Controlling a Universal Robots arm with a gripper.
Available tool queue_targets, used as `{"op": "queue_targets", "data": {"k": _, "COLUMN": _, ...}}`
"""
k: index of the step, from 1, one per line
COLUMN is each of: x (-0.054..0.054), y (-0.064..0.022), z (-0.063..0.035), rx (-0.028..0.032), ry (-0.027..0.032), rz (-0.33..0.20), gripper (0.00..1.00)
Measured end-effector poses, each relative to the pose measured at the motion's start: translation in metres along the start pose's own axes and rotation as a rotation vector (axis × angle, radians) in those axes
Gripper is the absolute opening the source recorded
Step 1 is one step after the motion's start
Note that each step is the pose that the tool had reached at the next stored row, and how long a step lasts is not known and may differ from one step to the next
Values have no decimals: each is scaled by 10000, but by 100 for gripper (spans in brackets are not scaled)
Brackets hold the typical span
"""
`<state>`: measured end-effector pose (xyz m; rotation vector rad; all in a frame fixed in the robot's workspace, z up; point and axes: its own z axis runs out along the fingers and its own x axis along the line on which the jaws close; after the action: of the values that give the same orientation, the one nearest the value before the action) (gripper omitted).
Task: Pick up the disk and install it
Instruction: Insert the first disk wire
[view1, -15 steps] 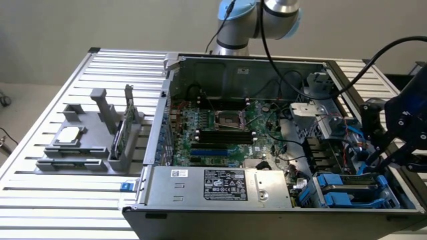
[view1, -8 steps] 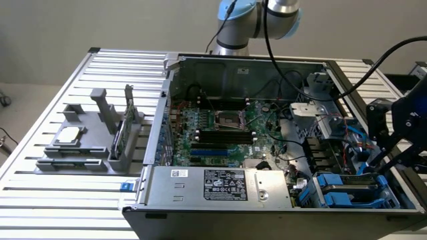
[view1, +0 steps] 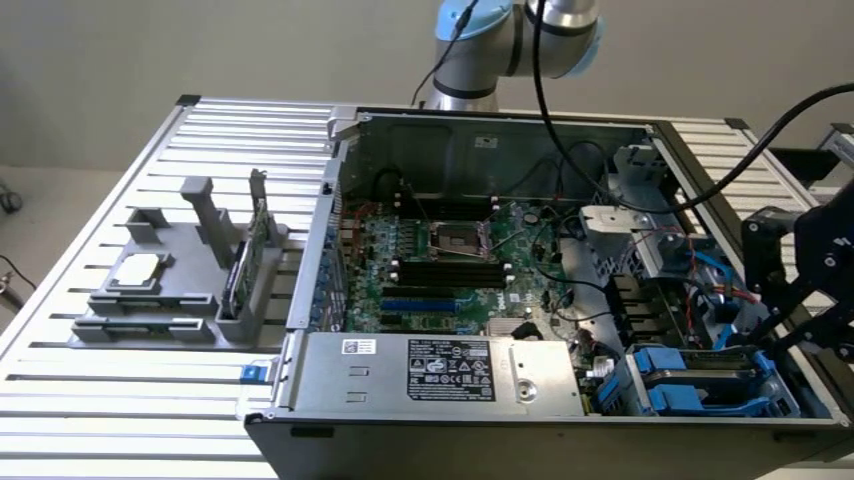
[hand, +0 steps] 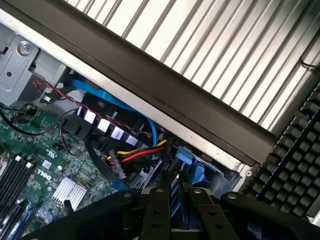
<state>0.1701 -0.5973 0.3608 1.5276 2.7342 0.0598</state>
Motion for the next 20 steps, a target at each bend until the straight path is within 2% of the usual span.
{"op": "queue_targets", "data": {"k": 3, "x": -23, "y": -3, "z": 4, "rx": 64, "ry": 44, "rz": 11, "gripper": 22}}
{"op": "queue_targets", "data": {"k": 8, "x": -29, "y": -3, "z": 5, "rx": 95, "ry": 71, "rz": 21, "gripper": 22}}
{"op": "queue_targets", "data": {"k": 10, "x": -30, "y": -4, "z": 8, "rx": 82, "ry": 120, "rz": 36, "gripper": 22}}
{"op": "queue_targets", "data": {"k": 15, "x": -29, "y": -3, "z": 22, "rx": -4, "ry": 282, "rz": 114, "gripper": 22}}
{"op": "queue_targets", "data": {"k": 20, "x": -29, "y": -4, "z": 27, "rx": -34, "ry": 345, "rz": 170, "gripper": 22}}
